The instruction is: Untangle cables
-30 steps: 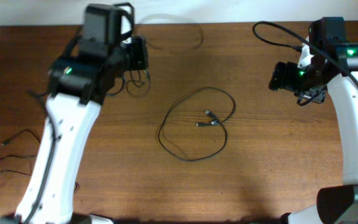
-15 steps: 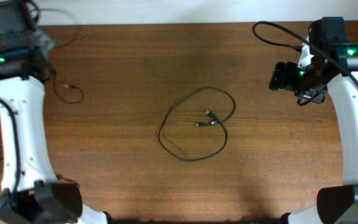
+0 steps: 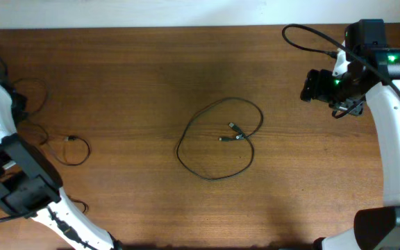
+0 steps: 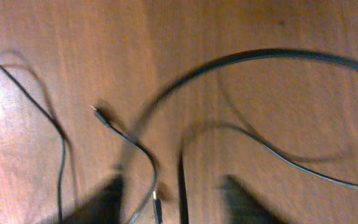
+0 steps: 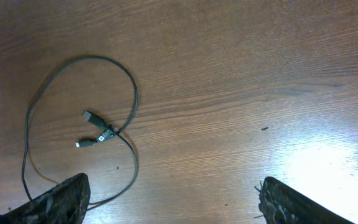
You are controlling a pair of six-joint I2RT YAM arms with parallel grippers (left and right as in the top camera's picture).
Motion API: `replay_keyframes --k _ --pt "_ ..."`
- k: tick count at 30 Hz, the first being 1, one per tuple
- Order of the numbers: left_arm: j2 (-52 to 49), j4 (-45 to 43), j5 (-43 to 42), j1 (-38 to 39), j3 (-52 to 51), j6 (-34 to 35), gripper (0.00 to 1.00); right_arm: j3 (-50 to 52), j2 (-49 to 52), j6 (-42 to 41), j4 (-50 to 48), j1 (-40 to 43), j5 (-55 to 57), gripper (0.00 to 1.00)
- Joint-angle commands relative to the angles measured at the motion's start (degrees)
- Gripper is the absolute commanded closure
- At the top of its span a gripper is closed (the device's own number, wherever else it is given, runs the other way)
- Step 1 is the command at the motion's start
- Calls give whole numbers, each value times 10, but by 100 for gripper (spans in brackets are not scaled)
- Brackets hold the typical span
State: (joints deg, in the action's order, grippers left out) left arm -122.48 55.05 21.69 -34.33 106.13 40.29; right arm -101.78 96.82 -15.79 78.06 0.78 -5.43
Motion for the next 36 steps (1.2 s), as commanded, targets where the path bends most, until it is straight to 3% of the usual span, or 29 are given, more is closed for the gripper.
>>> replay_keyframes --k 1,5,9,13,17,21,24,26,28,29,33,36 --pt "0 6 2 -19 0 -66 1 3 1 6 1 0 -1 12" --pt "28 25 2 -19 1 -85 1 3 1 6 0 0 -1 12" --pt "129 24 0 -17 1 -85 0 3 1 6 -1 0 -1 12" --pt "253 7 -141 15 1 -171 0 3 1 6 -3 0 -1 12" --pt "312 37 -245 128 1 -269 0 3 1 6 -3 0 -2 12" --pt "286 118 -256 294 -27 -300 0 3 1 6 -3 0 -1 12" --pt "263 123 -256 395 -79 -343 0 3 1 6 -3 0 -1 12" --pt "241 94 -283 464 -120 -444 0 3 1 6 -3 0 -1 12" --pt "215 52 -351 522 -150 -599 0 3 1 6 -3 0 -1 12" --pt "199 32 -355 544 -156 -631 0 3 1 6 -3 0 -1 12" --pt "97 -93 -355 628 -157 -644 0 3 1 6 -2 0 -1 12" --pt "58 -139 -355 672 -157 -658 0 3 1 10 2 0 -1 12"
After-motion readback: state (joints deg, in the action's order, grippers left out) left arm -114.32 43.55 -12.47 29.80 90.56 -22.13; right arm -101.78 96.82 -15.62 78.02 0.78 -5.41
